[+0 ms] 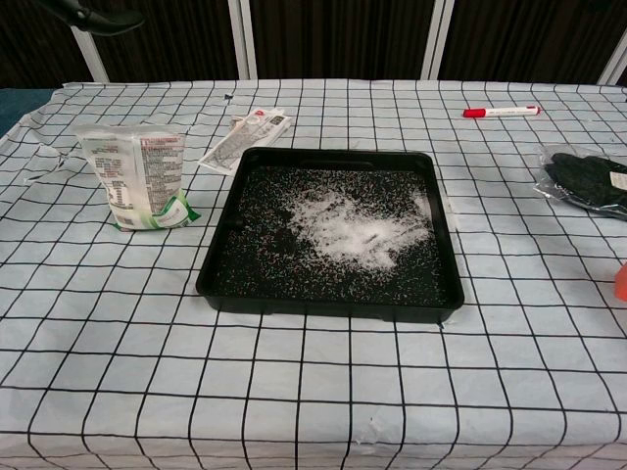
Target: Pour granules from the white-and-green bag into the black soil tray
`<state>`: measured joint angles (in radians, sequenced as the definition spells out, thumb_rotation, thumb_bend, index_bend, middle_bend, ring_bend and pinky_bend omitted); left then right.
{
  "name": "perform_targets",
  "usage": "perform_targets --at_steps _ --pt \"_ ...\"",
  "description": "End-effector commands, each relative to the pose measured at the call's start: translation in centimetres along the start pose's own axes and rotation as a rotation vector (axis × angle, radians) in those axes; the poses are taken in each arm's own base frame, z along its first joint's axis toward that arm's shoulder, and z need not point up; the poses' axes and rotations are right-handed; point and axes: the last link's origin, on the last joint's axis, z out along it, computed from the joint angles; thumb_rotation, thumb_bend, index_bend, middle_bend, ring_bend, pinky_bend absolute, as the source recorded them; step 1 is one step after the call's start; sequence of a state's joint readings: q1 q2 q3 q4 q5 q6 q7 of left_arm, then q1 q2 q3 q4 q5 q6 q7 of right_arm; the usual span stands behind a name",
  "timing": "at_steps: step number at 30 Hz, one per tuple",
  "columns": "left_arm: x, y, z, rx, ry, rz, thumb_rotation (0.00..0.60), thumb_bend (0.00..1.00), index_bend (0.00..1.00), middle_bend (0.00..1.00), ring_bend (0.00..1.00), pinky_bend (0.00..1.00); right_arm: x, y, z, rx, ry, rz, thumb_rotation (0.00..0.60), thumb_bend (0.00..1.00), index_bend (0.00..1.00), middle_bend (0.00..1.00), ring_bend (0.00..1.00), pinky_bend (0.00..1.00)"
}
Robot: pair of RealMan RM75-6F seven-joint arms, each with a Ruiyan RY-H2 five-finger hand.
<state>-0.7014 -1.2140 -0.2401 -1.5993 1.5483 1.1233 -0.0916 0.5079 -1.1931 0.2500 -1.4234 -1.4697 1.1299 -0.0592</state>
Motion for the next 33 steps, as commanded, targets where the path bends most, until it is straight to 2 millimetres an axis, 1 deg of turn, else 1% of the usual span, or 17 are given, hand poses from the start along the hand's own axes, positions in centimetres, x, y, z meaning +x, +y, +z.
perform_targets --at_steps 1,5,10,19,28,31,33 --pt "-0.1 0.1 0.2 0.001 -0.002 0.002 0.600 0.33 0.14 0.11 0.05 0.15 -0.2 -0.3 0.2 0.005 -0.009 -0.004 0.600 0.15 0.17 0.10 0.15 0.32" --pt "-0.1 0.0 0.0 0.003 0.008 -0.005 0.600 0.33 0.14 0.12 0.05 0.15 -0.6 -0.8 0.0 0.009 -0.027 0.019 0.600 0.15 0.17 0.10 0.15 0.32" --pt "0.4 -0.5 -0.3 0.006 0.032 0.011 0.600 0.33 0.14 0.12 0.05 0.15 -0.8 -0.8 0.0 0.008 -0.030 0.005 0.600 0.15 0.17 0.10 0.15 0.32" --pt "1.0 -1.6 -2.4 0.051 0.033 0.042 0.600 0.33 0.14 0.12 0.05 0.15 -0.8 -0.7 -0.6 -0.016 -0.021 -0.008 0.600 0.15 0.17 0.10 0.15 0.32" --pt "1.0 -2.7 -3.5 0.075 0.039 0.054 0.600 0.33 0.14 0.12 0.05 0.15 -0.7 -0.5 -1.1 -0.026 -0.027 -0.020 0.600 0.15 0.17 0.10 0.15 0.32" --pt "1.1 -3.3 -4.5 0.095 0.041 0.060 0.600 0.33 0.14 0.12 0.05 0.15 -0.9 -0.2 -1.8 -0.032 -0.026 -0.025 0.600 0.15 0.17 0.11 0.15 0.32" --pt "1.2 -3.9 -6.0 0.122 0.041 0.077 0.600 0.33 0.14 0.12 0.05 0.15 -1.2 0.1 -3.0 -0.049 -0.031 -0.015 0.600 0.15 0.17 0.11 0.15 0.32"
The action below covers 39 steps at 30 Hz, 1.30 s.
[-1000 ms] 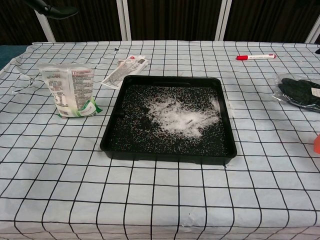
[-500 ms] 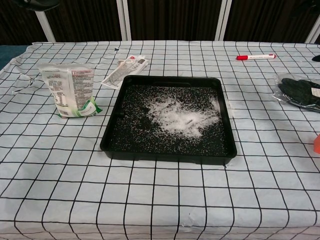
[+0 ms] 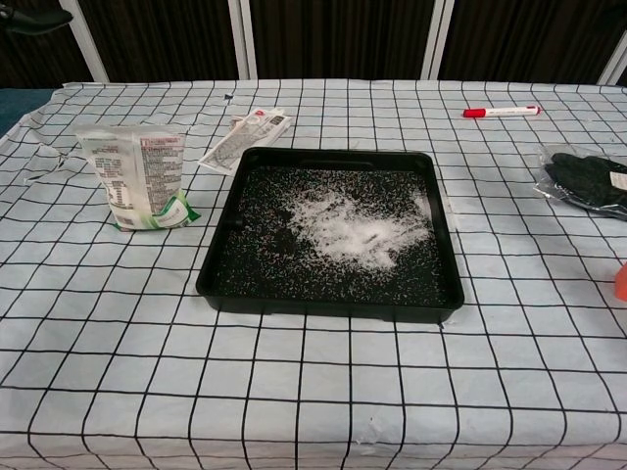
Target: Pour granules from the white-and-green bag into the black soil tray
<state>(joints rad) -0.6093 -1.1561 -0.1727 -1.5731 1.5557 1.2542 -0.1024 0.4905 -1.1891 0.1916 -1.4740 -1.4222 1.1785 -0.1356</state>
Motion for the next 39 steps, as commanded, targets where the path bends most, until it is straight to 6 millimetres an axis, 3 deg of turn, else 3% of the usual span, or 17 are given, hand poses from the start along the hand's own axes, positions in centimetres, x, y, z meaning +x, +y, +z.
perform_targets --at_steps 1,4,9,14,17,25,31,39 --pt "0.0 -1.4 -2.6 0.048 -0.002 0.039 0.600 0.33 0.14 0.12 0.05 0.15 -0.8 0.7 -2.3 -0.032 -0.017 0.027 0.600 0.15 0.17 0.11 0.15 0.32" --pt "-0.6 -2.9 -6.6 0.120 -0.001 0.064 0.600 0.33 0.14 0.12 0.05 0.15 -1.9 1.4 -5.9 -0.083 -0.042 0.070 0.600 0.15 0.17 0.11 0.15 0.32" --pt "-2.6 -4.7 -12.2 0.254 -0.045 -0.063 0.600 0.33 0.14 0.12 0.05 0.16 -3.4 1.7 -10.8 -0.150 -0.007 0.076 0.600 0.15 0.17 0.11 0.15 0.32" --pt "-5.5 -6.9 -15.0 0.327 -0.061 -0.255 0.600 0.31 0.12 0.10 0.05 0.15 -4.1 1.7 -13.5 -0.195 0.027 0.094 0.600 0.15 0.17 0.11 0.15 0.32" --pt "-7.5 -8.5 -14.9 0.364 -0.112 -0.322 0.600 0.29 0.11 0.08 0.04 0.13 -4.1 1.6 -14.1 -0.197 0.049 0.092 0.600 0.15 0.17 0.11 0.15 0.32" --pt "-11.8 -11.3 -11.9 0.367 -0.146 -0.532 0.600 0.27 0.07 0.05 0.00 0.08 -3.7 1.5 -14.8 -0.216 0.108 0.089 0.600 0.15 0.17 0.11 0.15 0.32" --pt "-15.0 -11.0 -10.3 0.338 -0.234 -0.574 0.600 0.27 0.07 0.05 0.00 0.07 -3.6 2.0 -14.9 -0.234 0.111 0.082 0.600 0.15 0.17 0.11 0.15 0.32" --pt "-16.7 -9.4 -6.7 0.270 -0.255 -0.603 0.600 0.27 0.07 0.06 0.00 0.08 -3.5 1.9 -15.0 -0.233 0.117 0.082 0.600 0.15 0.17 0.11 0.15 0.32"
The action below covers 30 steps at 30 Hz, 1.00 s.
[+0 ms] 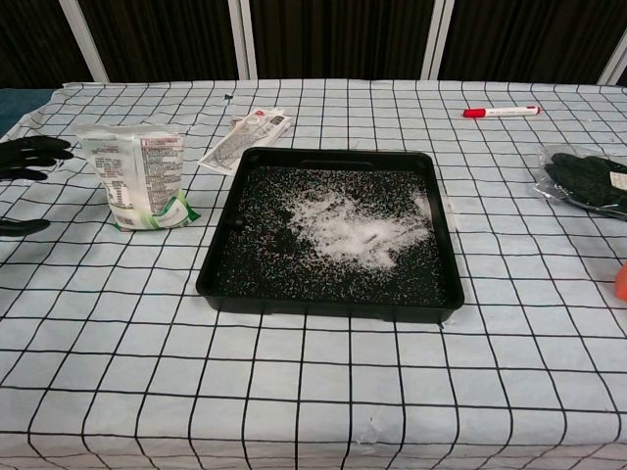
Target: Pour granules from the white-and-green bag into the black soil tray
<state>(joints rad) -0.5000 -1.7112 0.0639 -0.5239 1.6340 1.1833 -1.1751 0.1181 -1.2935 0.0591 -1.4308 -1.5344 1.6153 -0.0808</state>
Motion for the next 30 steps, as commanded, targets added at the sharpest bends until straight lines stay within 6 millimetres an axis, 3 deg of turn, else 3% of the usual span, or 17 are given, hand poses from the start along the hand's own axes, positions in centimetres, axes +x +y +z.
perform_targets --at_steps 1,7,30 --pt "-1.2 1.2 1.8 -0.036 -0.032 -0.031 0.600 0.27 0.08 0.07 0.00 0.08 -0.1 0.0 0.0 -0.003 -0.004 -0.001 0.600 0.15 0.17 0.11 0.15 0.32" --pt "-2.8 2.7 3.7 -0.079 -0.038 -0.083 0.600 0.27 0.09 0.07 0.01 0.09 -0.3 0.1 0.0 -0.009 -0.009 0.003 0.600 0.15 0.17 0.11 0.15 0.32" --pt "-5.9 4.6 7.0 -0.080 -0.074 -0.155 0.600 0.29 0.11 0.14 0.07 0.19 -0.5 0.0 0.1 -0.020 -0.013 0.014 0.600 0.15 0.17 0.11 0.16 0.32"
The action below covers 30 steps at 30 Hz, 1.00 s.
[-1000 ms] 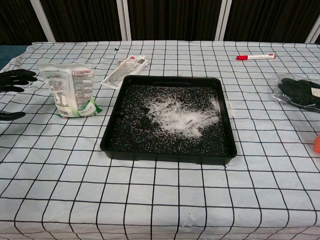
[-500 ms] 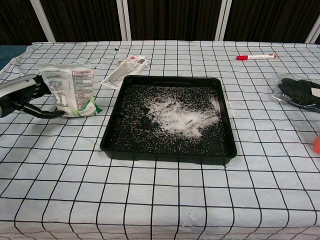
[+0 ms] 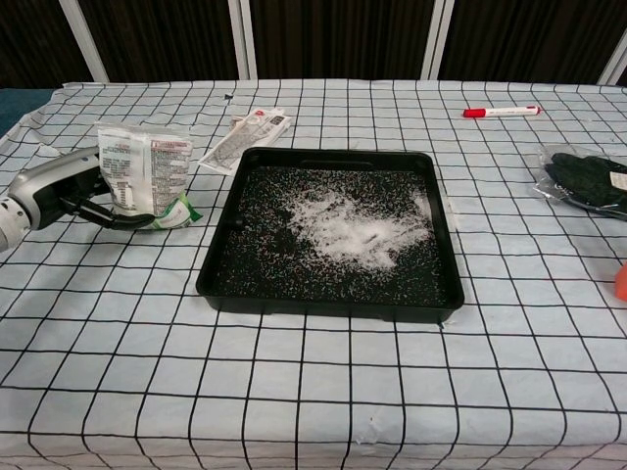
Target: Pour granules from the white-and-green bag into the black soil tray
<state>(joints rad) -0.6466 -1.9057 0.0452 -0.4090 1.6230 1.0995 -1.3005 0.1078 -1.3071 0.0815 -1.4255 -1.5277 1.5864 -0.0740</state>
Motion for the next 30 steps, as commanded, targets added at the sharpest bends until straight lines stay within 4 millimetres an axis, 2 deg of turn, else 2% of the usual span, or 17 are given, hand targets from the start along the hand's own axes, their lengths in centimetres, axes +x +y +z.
perform_targets --at_steps 1,6,11,16,22,30 --pt "-0.4 0.1 0.2 -0.006 -0.004 0.000 0.600 0.29 0.12 0.14 0.07 0.20 0.0 0.0 0.0 -0.002 0.001 0.000 0.600 0.15 0.17 0.11 0.16 0.32" --pt "-0.9 0.3 0.6 -0.009 0.001 0.005 0.600 0.33 0.15 0.17 0.12 0.24 0.1 0.0 0.0 -0.004 0.001 0.004 0.600 0.16 0.17 0.11 0.16 0.32" --pt "-1.0 0.6 0.8 -0.026 0.031 0.006 0.600 0.51 0.22 0.29 0.26 0.38 0.1 0.0 0.0 -0.006 -0.002 0.009 0.600 0.16 0.17 0.11 0.16 0.32" --pt "-1.1 0.8 1.3 -0.022 0.057 0.036 0.600 0.61 0.30 0.37 0.34 0.48 0.1 0.0 0.0 -0.006 -0.004 0.012 0.600 0.16 0.17 0.11 0.16 0.32" --pt "-1.1 1.2 2.1 -0.016 0.088 0.059 0.600 0.64 0.31 0.39 0.36 0.52 0.1 0.1 0.1 -0.009 -0.005 0.013 0.600 0.16 0.18 0.11 0.16 0.33" --pt "-0.1 2.1 2.1 -0.068 0.124 0.088 0.600 0.69 0.32 0.39 0.37 0.54 0.3 0.2 0.1 -0.010 0.002 0.014 0.600 0.16 0.18 0.11 0.16 0.33"
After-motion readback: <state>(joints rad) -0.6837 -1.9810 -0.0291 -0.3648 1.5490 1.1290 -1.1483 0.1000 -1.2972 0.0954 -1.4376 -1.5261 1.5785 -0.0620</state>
